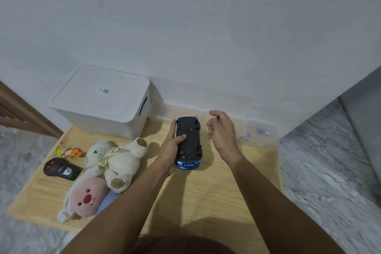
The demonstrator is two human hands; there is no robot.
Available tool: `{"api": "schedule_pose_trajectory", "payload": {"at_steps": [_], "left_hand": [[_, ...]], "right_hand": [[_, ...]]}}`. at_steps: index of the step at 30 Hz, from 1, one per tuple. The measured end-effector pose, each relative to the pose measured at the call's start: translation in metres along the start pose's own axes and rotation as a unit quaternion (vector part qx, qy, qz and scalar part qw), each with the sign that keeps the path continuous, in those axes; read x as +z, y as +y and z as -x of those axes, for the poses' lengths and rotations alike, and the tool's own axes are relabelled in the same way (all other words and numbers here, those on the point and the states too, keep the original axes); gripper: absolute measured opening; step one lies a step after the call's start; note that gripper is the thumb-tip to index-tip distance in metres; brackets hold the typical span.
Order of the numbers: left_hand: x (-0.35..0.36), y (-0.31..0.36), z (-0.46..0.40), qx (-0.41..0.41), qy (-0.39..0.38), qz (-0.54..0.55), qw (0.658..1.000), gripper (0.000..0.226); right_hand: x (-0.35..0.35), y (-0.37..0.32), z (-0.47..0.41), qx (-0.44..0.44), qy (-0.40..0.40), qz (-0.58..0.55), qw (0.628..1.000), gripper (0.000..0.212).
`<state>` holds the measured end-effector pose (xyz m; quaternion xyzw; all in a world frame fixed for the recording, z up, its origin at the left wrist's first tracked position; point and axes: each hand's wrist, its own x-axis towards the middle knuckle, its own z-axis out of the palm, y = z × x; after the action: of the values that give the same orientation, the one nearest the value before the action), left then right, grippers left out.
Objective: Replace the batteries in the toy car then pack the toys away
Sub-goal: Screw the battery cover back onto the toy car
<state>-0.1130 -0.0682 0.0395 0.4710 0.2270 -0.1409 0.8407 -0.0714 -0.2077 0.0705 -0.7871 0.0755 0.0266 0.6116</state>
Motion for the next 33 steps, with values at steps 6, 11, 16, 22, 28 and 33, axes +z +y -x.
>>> {"api": "schedule_pose_trajectory", "payload": {"at_steps": [6, 11, 16, 22, 28, 33], "left_hand": [[0.003, 0.004, -0.001, -0.013, 0.000, 0.028, 1.000, 0.058], [0.006, 0.006, 0.000, 0.025, -0.002, -0.022, 0.999, 0.048], [0.008, 0.006, 0.000, 0.046, 0.006, -0.035, 0.998, 0.047], [0.010, 0.005, 0.000, 0.050, 0.011, -0.049, 0.997, 0.042], [0.010, 0.006, 0.000, 0.053, 0.010, -0.046, 0.997, 0.044], [0.010, 0.007, 0.000, 0.056, 0.007, -0.043, 0.997, 0.041]], "right_hand": [[-0.005, -0.029, -0.009, -0.037, 0.041, -0.091, 0.994, 0.024], [-0.002, -0.038, -0.008, -0.044, 0.029, -0.096, 0.994, 0.022], [0.002, -0.041, -0.003, -0.055, 0.038, -0.071, 0.995, 0.023], [0.007, -0.039, 0.000, -0.074, 0.027, -0.050, 0.996, 0.017], [0.008, -0.039, -0.001, -0.080, 0.025, -0.046, 0.995, 0.019], [0.009, -0.037, -0.001, -0.078, 0.030, -0.052, 0.995, 0.020]]}}
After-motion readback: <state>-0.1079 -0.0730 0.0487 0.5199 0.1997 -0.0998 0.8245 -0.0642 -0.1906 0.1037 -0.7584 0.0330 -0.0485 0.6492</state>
